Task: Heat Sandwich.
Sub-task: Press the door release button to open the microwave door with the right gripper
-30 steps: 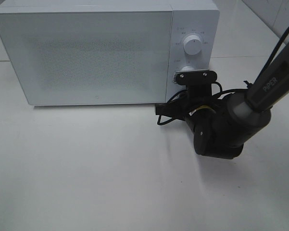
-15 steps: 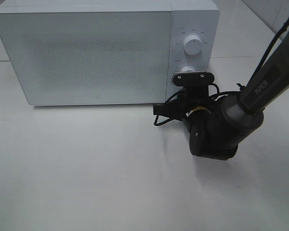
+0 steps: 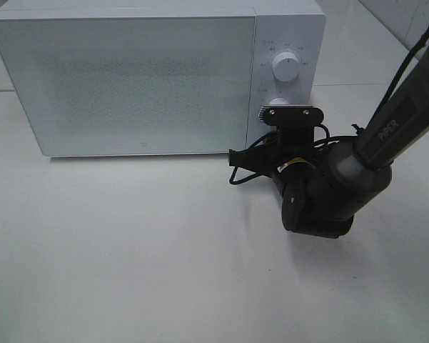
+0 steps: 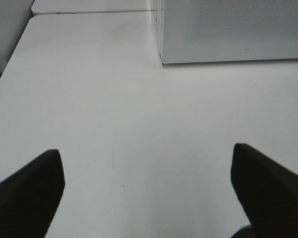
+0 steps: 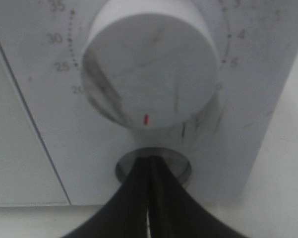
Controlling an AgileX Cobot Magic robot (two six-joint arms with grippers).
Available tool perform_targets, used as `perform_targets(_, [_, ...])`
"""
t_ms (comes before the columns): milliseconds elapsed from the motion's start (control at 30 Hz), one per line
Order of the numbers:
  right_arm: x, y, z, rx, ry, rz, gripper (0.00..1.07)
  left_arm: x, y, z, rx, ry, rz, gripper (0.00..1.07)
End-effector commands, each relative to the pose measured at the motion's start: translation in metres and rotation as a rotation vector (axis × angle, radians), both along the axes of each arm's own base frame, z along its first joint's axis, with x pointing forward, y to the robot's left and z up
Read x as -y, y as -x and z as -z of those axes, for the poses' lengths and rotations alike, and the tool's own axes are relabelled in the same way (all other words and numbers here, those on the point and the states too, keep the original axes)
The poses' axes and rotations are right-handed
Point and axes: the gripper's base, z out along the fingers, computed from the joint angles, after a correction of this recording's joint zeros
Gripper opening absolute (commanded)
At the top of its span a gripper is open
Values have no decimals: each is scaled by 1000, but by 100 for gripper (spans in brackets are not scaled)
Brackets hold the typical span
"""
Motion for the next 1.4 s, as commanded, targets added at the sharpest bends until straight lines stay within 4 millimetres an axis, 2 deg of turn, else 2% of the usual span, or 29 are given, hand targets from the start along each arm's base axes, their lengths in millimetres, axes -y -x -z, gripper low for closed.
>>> perform_targets(33, [6,-13,-19,141,-59,52,0,0,2,0,28,4,1,84])
perform_targets(233, [8,-14,-19,147,-142,79,0,0,2,0,28,4,1,84])
perform_targets(300, [12,-18,-21,157,-265,126,0,0,2,0,28,4,1,84])
perform_targets(367, [12,-20,-22,163,-302,132,0,0,2,0,28,4,1,84])
perform_targets(400, [11,-22,-24,171,-379,151,0,0,2,0,28,4,1,84])
perform_targets(700, [7,-30,-33,223,-699,220,0,0,2,0,28,5,1,84])
perform_targets(767, [11,-30,-37,278,-847,274,0,0,2,0,28,5,1,84])
perform_targets(833, [11,-30,-38,288,-882,285,0,0,2,0,28,5,1,84])
perform_targets(867, [13,-30,-39,316,-959,309,0,0,2,0,28,5,1,84])
perform_targets(1033, [22,-31,-40,352,-1127,387,0,0,2,0,28,5,1,84])
perform_targets(1400, [27,-49,-51,384,-1176,337,0,0,2,0,28,5,1,84])
